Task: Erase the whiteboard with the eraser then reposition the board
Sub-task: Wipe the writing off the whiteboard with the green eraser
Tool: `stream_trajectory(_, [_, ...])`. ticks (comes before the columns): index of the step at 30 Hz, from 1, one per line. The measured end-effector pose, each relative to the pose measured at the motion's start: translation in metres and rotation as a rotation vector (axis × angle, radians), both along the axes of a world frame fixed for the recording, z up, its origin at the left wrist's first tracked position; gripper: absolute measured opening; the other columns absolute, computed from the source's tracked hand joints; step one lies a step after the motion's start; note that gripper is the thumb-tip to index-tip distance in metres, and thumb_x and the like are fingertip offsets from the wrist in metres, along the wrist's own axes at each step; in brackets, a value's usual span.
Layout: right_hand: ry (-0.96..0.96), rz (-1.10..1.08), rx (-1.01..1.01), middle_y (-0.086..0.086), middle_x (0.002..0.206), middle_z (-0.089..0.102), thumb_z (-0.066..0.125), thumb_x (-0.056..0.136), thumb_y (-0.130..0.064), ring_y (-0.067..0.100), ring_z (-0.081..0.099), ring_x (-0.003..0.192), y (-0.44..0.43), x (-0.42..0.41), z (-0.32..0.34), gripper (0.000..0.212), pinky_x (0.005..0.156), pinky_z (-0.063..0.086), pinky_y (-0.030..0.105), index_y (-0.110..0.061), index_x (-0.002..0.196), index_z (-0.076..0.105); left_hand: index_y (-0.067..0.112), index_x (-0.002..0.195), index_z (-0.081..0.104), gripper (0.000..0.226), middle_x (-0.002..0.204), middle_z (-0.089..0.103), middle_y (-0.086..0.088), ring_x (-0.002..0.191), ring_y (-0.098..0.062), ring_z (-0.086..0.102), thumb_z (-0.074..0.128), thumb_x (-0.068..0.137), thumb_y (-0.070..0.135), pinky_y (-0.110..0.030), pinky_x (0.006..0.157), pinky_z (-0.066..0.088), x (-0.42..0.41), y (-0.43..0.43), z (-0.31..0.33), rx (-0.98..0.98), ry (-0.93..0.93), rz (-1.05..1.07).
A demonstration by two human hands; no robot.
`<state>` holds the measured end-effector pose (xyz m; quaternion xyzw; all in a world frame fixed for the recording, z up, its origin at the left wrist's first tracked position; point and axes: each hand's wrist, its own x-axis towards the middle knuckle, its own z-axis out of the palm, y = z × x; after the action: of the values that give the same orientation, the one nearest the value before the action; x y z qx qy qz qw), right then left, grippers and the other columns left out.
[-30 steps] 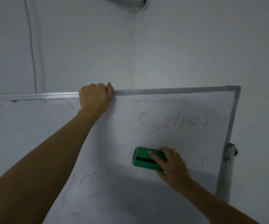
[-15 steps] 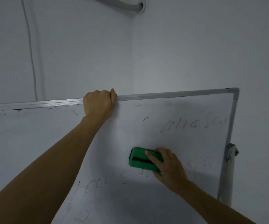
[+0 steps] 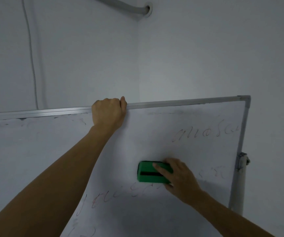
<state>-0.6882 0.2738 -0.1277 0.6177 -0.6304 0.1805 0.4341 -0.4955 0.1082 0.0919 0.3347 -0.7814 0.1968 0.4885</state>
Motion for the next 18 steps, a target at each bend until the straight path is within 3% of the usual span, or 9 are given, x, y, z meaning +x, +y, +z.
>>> stream_trajectory(2, [-0.01, -0.019, -0.011, 0.011, 0.122, 0.05, 0.083, 0.064, -0.035, 0.025, 0.051, 0.104, 0.009, -0.019, 0.009, 0.089, 0.083, 0.056, 0.04, -0.03, 0.141, 0.039, 0.01, 0.057, 0.046, 0.049, 0.045, 0.027, 0.001, 0.04, -0.017, 0.02, 0.034, 0.1, 0.031, -0.028, 0.048, 0.007, 0.001, 0.001, 0.0, -0.016, -0.011, -0.002])
stream_trajectory(6, [-0.278, -0.095, -0.284, 0.021, 0.121, 0.052, 0.085, 0.067, -0.031, 0.033, 0.055, 0.1, 0.033, -0.054, 0.054, 0.09, 0.076, 0.056, 0.039, -0.021, 0.142, 0.038, 0.011, 0.054, 0.043, 0.05, 0.044, 0.023, 0.003, 0.04, -0.014, 0.017, 0.035, 0.1, 0.03, -0.028, 0.048, 0.003, -0.001, 0.002, -0.001, -0.021, -0.007, -0.003])
stream_trajectory(9, [-0.647, -0.156, -0.481, 0.019, 0.123, 0.047, 0.079, 0.075, -0.038, 0.032, 0.05, 0.105, 0.037, -0.062, 0.059, 0.094, 0.08, 0.045, 0.034, -0.018, 0.151, 0.028, 0.012, 0.053, 0.043, 0.051, 0.043, 0.024, 0.003, 0.04, -0.014, 0.017, 0.035, 0.1, 0.03, -0.028, 0.048, 0.004, -0.004, 0.003, 0.0, -0.01, 0.001, -0.004])
stream_trajectory(11, [-0.961, -0.163, -0.569, 0.016, 0.125, 0.043, 0.07, 0.074, -0.053, 0.032, 0.05, 0.107, 0.029, -0.051, 0.045, 0.101, 0.086, 0.047, 0.04, -0.025, 0.153, 0.015, 0.012, 0.053, 0.042, 0.051, 0.043, 0.026, 0.002, 0.04, -0.014, 0.019, 0.033, 0.1, 0.03, -0.029, 0.05, 0.008, -0.006, 0.003, -0.001, -0.004, -0.011, 0.001])
stream_trajectory(12, [-1.019, -0.176, -0.555, 0.014, 0.125, 0.043, 0.068, 0.075, -0.055, 0.032, 0.051, 0.107, 0.024, -0.04, 0.033, 0.101, 0.086, 0.049, 0.041, -0.026, 0.153, 0.012, 0.012, 0.052, 0.042, 0.052, 0.043, 0.027, 0.002, 0.04, -0.015, 0.019, 0.033, 0.1, 0.03, -0.029, 0.051, 0.01, -0.006, 0.002, -0.001, -0.001, -0.006, -0.002])
stream_trajectory(14, [-0.884, -0.16, -0.41, 0.012, 0.126, 0.042, 0.072, 0.078, -0.049, 0.027, 0.055, 0.102, 0.016, -0.012, 0.002, 0.096, 0.082, 0.055, 0.039, -0.024, 0.153, 0.018, 0.011, 0.051, 0.042, 0.053, 0.042, 0.025, 0.002, 0.039, -0.014, 0.018, 0.035, 0.099, 0.03, -0.029, 0.052, 0.013, -0.004, 0.001, -0.002, 0.001, 0.025, -0.013])
stream_trajectory(18, [-0.3, -0.034, -0.06, 0.01, 0.122, 0.048, 0.075, 0.067, -0.043, 0.023, 0.061, 0.094, 0.02, -0.007, -0.031, 0.088, 0.071, 0.06, 0.037, -0.026, 0.143, 0.033, 0.01, 0.052, 0.044, 0.052, 0.043, 0.026, 0.002, 0.039, -0.014, 0.019, 0.035, 0.099, 0.03, -0.03, 0.054, 0.017, 0.0, -0.003, -0.002, 0.001, 0.033, -0.018])
